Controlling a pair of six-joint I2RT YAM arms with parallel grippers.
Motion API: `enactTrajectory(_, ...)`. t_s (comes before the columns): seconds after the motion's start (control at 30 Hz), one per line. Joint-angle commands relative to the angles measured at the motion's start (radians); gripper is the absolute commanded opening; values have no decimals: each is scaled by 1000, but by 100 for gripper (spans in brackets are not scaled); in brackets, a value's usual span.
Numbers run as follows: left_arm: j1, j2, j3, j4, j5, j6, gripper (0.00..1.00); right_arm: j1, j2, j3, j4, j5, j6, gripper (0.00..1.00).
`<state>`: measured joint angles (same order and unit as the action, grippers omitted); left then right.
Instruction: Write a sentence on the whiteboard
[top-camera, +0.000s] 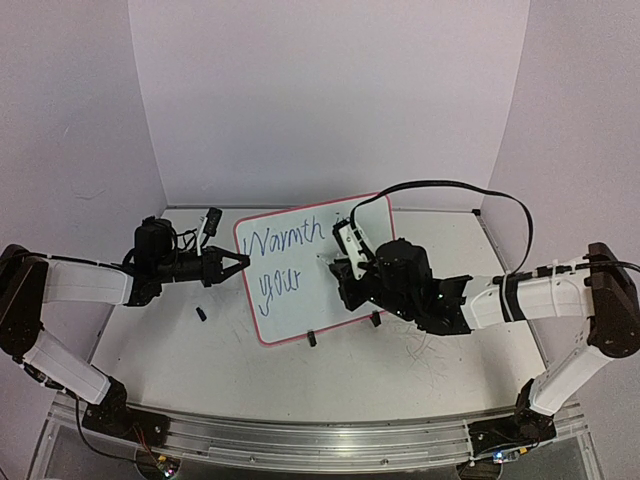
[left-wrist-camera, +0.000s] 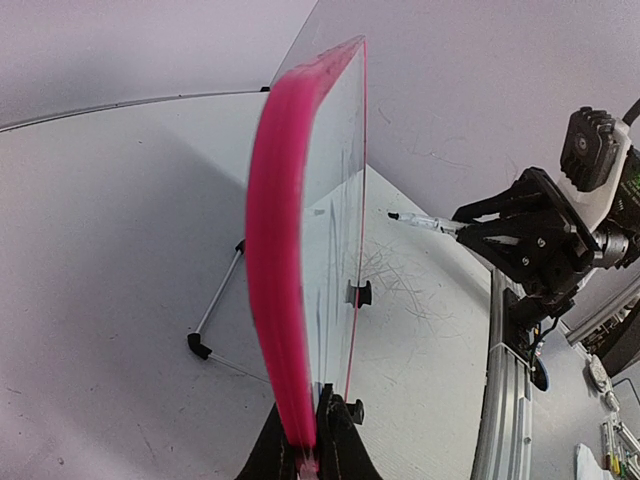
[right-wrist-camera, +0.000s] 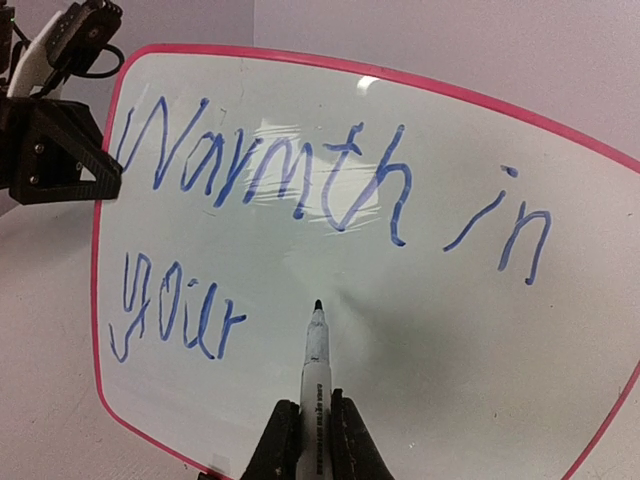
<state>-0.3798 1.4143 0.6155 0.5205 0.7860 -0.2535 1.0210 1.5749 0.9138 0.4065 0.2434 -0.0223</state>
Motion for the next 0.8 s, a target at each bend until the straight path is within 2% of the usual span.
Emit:
enactTrajectory(0.0, 2, -4, 18, -34, -78, 80, 0, -5, -11, -6, 65, 55, 15, 0)
enactTrajectory(0.27, 2, 0, 23, -35, -73, 80, 0, -5, 13, -9, 118, -138, -19, 0)
enactTrajectory(0.37, 2, -2, 23, -34, -71, 79, 0, -5, 36, 11, 99, -165, -17, 0)
enactTrajectory(0.77, 2, -1, 23, -34, -70, 80, 0, -10, 40, -2, 51, -18, 59, 0)
